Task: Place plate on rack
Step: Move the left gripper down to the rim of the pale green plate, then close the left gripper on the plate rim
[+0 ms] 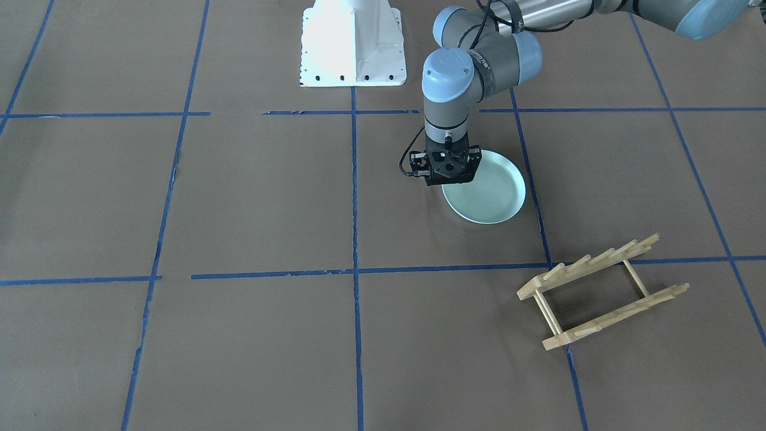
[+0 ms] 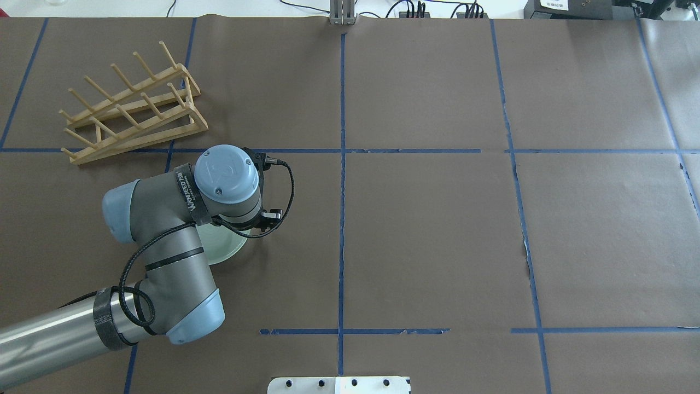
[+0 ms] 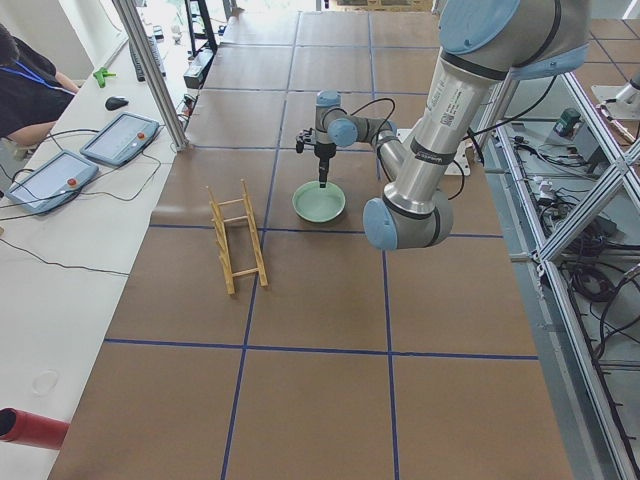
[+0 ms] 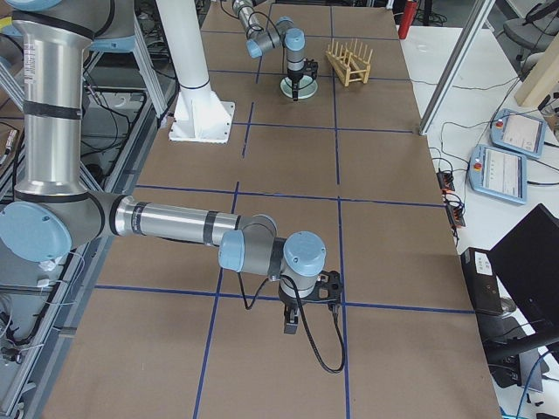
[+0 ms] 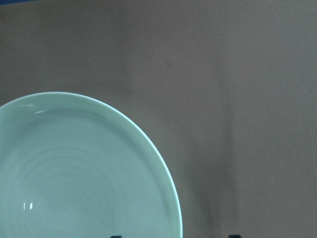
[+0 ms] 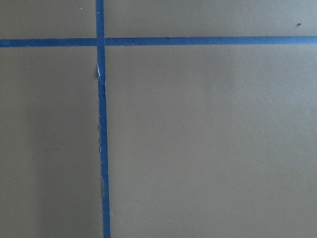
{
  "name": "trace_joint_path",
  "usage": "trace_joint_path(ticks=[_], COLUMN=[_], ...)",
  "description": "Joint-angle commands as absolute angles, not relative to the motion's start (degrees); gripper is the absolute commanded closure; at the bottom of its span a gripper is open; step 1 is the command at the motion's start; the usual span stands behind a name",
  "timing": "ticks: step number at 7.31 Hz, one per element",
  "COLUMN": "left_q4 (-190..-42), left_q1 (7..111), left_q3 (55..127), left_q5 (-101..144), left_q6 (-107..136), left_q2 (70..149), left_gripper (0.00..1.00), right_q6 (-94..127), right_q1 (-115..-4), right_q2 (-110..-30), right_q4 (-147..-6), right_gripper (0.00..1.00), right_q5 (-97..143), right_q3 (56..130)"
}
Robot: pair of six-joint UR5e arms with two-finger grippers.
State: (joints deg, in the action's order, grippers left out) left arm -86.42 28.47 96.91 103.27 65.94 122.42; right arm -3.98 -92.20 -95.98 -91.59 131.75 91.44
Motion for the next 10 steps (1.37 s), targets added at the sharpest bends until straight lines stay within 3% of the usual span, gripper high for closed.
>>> trace_joint_path(ticks=[1,6,8,10], left_q4=[-87.01,-90.51,-90.53,-90.35], left_q1=[28.48,28.39,28.48,28.48], left_q3=[96.77,94.84,95.01,95.27], left_q5=[103.36,103.36,103.53,103.62], left_q6=[66.01,66.36,66.45,66.36], left_q2=[122.26,121.90,121.90,121.90], left_gripper=[0.41,0.49,0.70,0.85], right_q6=[-3.96,-3.96,-3.96,-4.04], right_q1=[-92.20,-92.20,-92.20,-92.20], right_q2=[-95.98,-95.98,-95.98,-95.98], right_q4=[-91.58,-91.58,-91.67,-91.58], right_gripper=[0.00,0.00,0.00,0.00], right_q5=[131.75,131.75,131.75,131.75], right_q3=[91.41,91.41,91.41,91.41])
